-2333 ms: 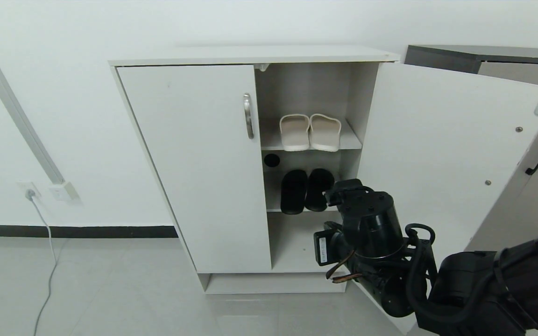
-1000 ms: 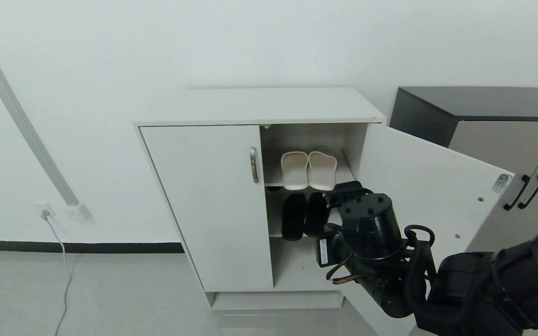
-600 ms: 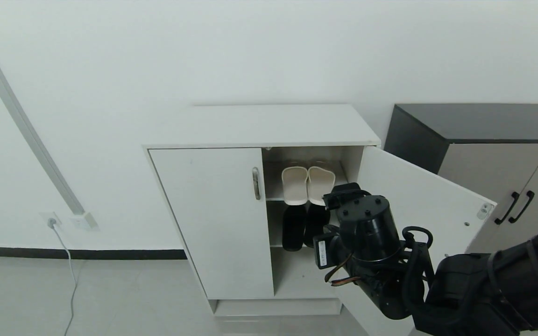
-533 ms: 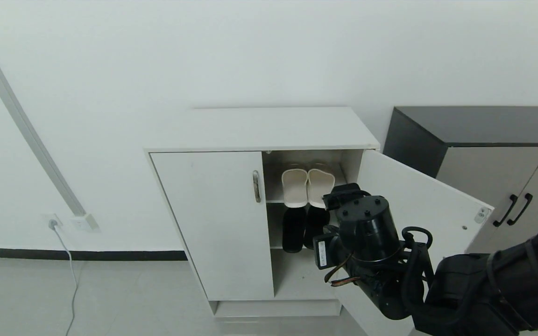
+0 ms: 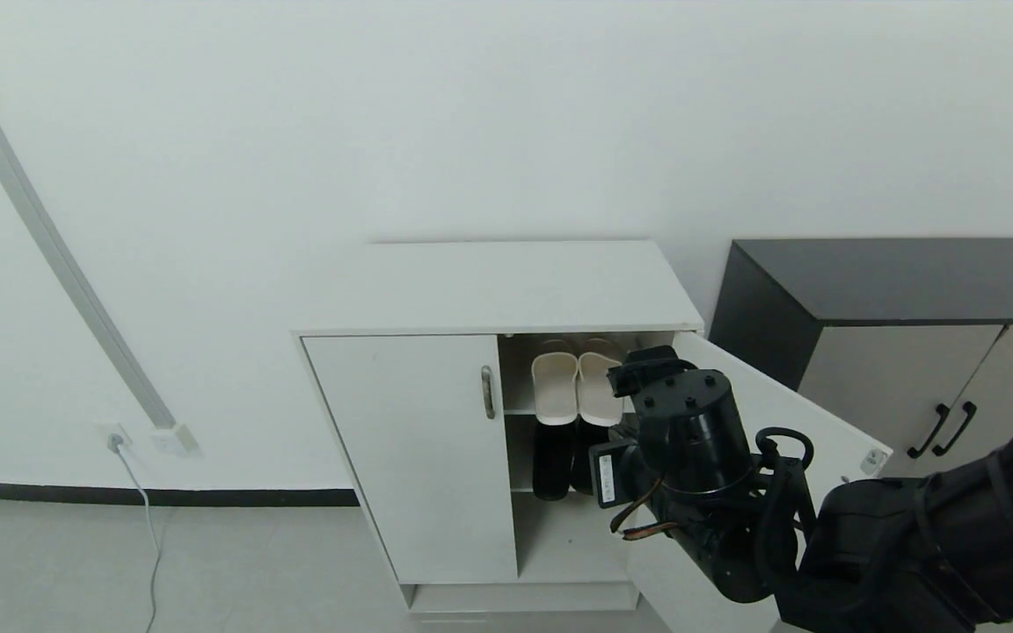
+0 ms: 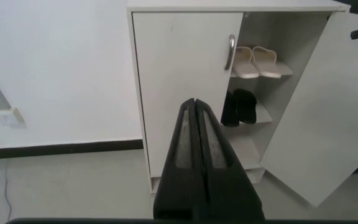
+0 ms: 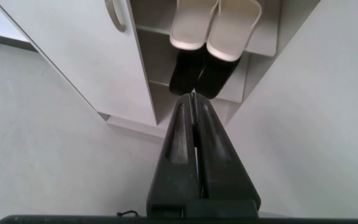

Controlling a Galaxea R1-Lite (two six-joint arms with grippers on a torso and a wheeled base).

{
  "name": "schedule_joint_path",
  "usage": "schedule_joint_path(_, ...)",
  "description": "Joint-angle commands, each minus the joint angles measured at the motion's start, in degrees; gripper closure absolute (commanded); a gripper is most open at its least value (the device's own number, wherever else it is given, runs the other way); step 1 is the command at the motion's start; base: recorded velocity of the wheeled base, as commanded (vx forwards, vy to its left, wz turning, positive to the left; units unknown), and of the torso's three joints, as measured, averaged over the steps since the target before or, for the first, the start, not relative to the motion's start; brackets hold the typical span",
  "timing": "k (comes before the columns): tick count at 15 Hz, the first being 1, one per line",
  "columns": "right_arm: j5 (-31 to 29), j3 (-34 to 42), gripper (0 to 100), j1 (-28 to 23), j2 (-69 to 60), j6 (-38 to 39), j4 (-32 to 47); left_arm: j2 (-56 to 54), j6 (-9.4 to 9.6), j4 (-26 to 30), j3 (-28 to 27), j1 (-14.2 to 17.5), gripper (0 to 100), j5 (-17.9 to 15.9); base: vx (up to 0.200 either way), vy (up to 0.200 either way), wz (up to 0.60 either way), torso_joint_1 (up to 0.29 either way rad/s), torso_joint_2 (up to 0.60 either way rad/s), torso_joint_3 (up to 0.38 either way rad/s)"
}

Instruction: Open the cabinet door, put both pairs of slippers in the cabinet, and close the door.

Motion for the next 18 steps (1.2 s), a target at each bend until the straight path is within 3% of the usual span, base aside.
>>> schedule_joint_path(1, 0.0, 0.0, 100, 0.0, 0.1, 0.0, 0.0, 0.1, -0.04, 0.0, 0.0, 0.0, 100, 0.0, 0.000, 0.000, 0.00, 0.246, -0.57, -0.325)
schedule_joint_path(9, 0.0, 0.6, 100, 0.0, 0.1, 0.1, 0.0, 0.1, -0.04, 0.0, 0.0, 0.0, 100, 0.0, 0.000, 0.000, 0.00, 0.228, -0.51, -0.286)
schedule_joint_path(11, 0.2, 2.4, 100, -0.2, -0.1, -0.8, -3.7, 0.1, -0.04, 0.0, 0.0, 0.0, 100, 0.0, 0.000, 0.000, 0.00, 0.173, -0.37, -0.215)
schedule_joint_path(18, 1.3, 4.1, 100, -0.7, 0.0, -2.3, -4.6, 0.1, -0.04, 0.0, 0.0, 0.0, 100, 0.0, 0.000, 0.000, 0.00, 0.015, -0.03, -0.019)
